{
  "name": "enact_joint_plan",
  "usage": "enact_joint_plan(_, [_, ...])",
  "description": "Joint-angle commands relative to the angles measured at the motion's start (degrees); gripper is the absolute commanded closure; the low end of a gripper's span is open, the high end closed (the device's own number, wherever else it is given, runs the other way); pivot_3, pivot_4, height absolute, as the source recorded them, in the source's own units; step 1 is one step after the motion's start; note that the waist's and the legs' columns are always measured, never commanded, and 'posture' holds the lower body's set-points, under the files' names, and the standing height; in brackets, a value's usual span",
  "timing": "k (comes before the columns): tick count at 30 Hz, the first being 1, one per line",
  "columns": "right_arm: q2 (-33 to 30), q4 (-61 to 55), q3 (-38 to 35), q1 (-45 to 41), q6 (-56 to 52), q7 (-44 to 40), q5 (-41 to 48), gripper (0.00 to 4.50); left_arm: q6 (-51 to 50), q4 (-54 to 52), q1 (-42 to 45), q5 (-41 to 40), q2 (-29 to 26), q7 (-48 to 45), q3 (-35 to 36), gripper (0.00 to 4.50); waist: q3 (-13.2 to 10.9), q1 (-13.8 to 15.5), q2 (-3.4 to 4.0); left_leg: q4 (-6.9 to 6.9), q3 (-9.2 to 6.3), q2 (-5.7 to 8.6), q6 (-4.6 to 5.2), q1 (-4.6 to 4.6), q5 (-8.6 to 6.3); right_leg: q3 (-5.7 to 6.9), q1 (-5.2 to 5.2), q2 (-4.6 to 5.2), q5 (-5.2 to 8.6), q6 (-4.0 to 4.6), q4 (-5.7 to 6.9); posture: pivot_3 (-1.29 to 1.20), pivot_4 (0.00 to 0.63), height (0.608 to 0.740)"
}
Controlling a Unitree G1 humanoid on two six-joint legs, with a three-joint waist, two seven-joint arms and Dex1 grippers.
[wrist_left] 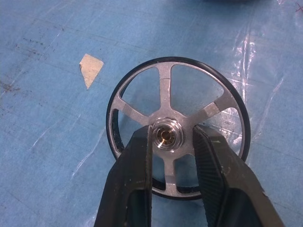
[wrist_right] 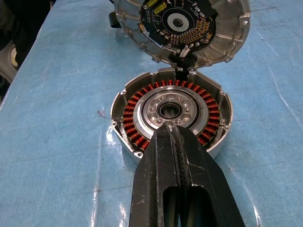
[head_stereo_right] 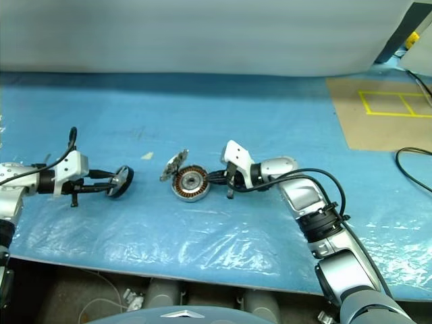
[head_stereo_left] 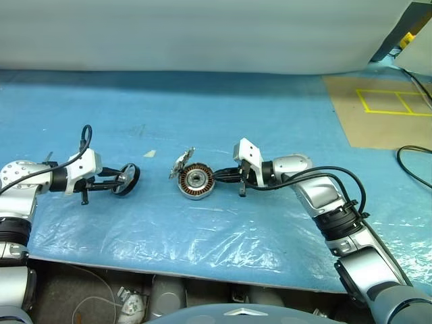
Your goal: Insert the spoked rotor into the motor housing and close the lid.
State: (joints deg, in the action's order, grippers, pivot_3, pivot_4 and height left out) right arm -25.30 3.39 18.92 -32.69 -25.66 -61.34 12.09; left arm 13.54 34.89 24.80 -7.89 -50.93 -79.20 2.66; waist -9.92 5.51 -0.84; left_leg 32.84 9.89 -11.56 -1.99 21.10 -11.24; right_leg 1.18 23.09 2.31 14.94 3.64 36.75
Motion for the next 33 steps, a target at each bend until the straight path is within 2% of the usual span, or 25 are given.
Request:
enact_joint_plan(1, [-0.05, -2.41, -0.83, 0.43, 0.52, 0.34, 0.28, 4.50, -0.68, -1.23, 0.27, -0.15, -0.04, 0.51, -0.36, 2.66, 0.00, -0.01, 0.00, 0.00, 0.00, 0.00, 0.00, 0.00, 0.00, 0.00, 0.00, 0.00, 0.00, 0.00, 0.00, 0.00, 0.150, 0.740])
enact_joint_plan(4, [0.03, -2.55, -0.77, 0.60, 0.46, 0.53, 0.30, 4.50, 0.21, -0.94, 0.47, 0.55, -0.01, 1.64, -0.71, 1.71, 0.00, -0.02, 0.00, 0.00, 0.00, -0.02, 0.00, 0.01, 0.00, 0.01, 0.01, -0.02, 0.00, 0.00, 0.00, 0.00, 0.150, 0.740])
enact_joint_plan(13, [0.18, -2.38, -0.82, 0.52, 0.51, 0.74, 0.18, 4.50, 1.76, -1.40, 0.28, 0.98, 0.33, 2.31, -2.05, 1.71, 0.00, -0.11, 0.00, 0.00, -0.01, -0.01, 0.00, 0.01, 0.00, 0.01, 0.01, -0.01, 0.00, 0.00, -0.01, 0.00, 0.150, 0.740])
enact_joint_plan(22, [0.62, -2.81, -0.81, 0.69, 0.36, 1.11, 0.12, 4.50, 3.51, 1.47, 2.33, 4.92, -0.15, 2.83, -5.19, 1.71, 0.00, -0.08, 0.00, 0.00, -0.01, -0.01, 0.00, 0.01, 0.00, 0.01, 0.01, -0.01, 0.00, 0.00, 0.00, 0.00, 0.150, 0.740])
enact_joint_plan(25, [0.62, -3.12, -0.86, 0.99, 0.30, 1.27, 0.09, 4.50, 3.04, 1.96, 2.35, 4.81, -0.24, 2.80, -5.08, 2.59, 0.06, -0.06, 0.11, 0.00, -0.01, 0.00, 0.00, -0.01, 0.00, 0.00, 0.00, -0.01, 0.00, 0.00, 0.00, 0.00, 0.150, 0.740])
enact_joint_plan(28, [0.57, -3.25, -0.95, 1.13, 0.35, 1.43, 0.07, 4.50, 2.10, 0.49, 1.51, 3.24, -0.40, 3.16, -3.71, 3.15, 0.10, 0.00, 0.22, 0.00, -0.01, 0.01, 0.00, -0.03, 0.00, 0.00, -0.02, 0.00, 0.00, 0.00, 0.00, 0.00, 0.150, 0.740])
enact_joint_plan(33, [0.49, -3.01, -1.73, 0.83, 0.85, 1.79, 0.20, 4.50, -5.73, -10.03, -5.97, -6.26, 0.07, 1.07, 1.25, 3.17, 0.10, -0.15, 0.20, 0.02, -0.01, 0.02, 0.00, 0.01, 0.00, -0.01, -0.02, 0.01, 0.01, 0.01, -0.02, 0.00, 0.150, 0.740])
